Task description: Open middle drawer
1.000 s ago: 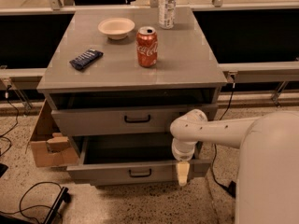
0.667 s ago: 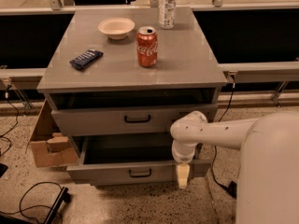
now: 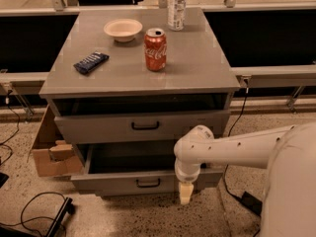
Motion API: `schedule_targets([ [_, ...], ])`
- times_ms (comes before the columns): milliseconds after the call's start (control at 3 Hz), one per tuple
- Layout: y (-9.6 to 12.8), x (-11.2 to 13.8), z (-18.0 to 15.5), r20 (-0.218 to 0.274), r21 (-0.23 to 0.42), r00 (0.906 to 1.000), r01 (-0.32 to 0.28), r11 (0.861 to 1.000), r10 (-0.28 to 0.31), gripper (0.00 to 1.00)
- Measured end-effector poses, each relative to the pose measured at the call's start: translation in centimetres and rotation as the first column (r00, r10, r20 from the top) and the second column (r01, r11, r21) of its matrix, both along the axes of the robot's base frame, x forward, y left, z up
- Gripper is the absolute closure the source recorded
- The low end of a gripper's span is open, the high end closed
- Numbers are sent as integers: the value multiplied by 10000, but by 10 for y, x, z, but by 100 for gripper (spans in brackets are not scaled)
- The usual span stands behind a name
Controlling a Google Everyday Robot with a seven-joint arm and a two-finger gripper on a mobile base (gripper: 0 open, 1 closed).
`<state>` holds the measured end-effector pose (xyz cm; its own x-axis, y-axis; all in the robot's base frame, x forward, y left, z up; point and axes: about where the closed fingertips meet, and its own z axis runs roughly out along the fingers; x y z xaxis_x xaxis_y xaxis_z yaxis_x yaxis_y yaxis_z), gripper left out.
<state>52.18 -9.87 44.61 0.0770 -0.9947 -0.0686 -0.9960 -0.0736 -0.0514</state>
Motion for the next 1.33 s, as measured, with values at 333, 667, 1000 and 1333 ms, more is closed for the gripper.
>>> schedule_targets([
  [333, 20, -59, 12, -257, -492, 9996, -120, 9987, 107, 42],
  [667, 27, -103, 5, -866, -885, 9962, -211, 9959, 134, 40],
  [1000, 25, -108, 3, -945, -931, 9955, -187, 9955, 99, 16],
  [1333, 21, -103, 6, -792, -758, 9968, -123, 9970, 63, 0],
])
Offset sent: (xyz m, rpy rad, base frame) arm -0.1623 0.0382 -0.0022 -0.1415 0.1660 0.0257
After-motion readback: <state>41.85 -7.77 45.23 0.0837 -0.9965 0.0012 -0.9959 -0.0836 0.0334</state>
